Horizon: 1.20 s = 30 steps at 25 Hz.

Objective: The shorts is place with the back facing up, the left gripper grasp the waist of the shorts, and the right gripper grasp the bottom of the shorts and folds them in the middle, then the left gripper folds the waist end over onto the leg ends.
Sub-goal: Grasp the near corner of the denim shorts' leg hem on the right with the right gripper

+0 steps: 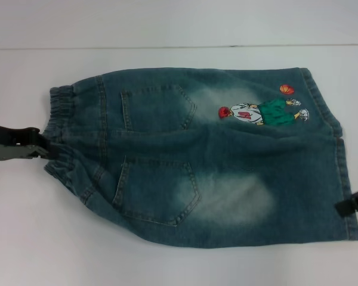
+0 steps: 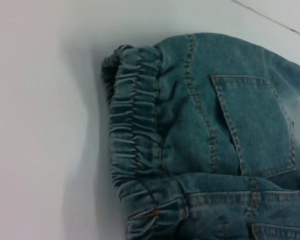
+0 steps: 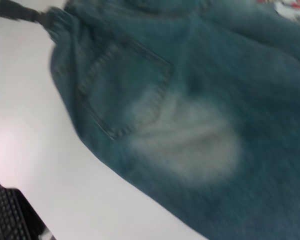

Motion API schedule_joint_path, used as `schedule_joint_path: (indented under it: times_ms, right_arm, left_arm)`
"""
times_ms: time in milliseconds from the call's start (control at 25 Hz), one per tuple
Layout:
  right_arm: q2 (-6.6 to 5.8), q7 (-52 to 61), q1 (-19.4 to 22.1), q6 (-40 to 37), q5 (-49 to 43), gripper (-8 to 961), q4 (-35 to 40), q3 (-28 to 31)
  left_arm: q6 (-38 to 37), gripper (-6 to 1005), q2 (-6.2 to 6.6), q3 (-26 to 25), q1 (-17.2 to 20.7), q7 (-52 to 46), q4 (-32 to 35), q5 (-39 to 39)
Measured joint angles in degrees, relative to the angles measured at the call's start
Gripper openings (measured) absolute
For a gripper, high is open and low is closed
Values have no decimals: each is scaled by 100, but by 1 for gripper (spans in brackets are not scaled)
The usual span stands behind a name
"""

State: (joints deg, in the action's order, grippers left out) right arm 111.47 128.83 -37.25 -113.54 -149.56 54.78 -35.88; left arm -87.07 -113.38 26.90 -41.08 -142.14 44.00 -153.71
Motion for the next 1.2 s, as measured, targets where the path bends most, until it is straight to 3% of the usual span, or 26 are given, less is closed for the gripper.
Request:
schedule_joint_path:
  times_ms: [240, 1200]
  right_arm:
    - [-70, -50, 138, 0, -460, 883, 23, 16]
    - [-51, -118, 63, 512, -950, 877, -617, -325]
  left_arm:
    - [-21, 53, -10, 9, -23, 25, 11, 0]
    - [29, 52, -53, 88, -50, 47, 23, 0]
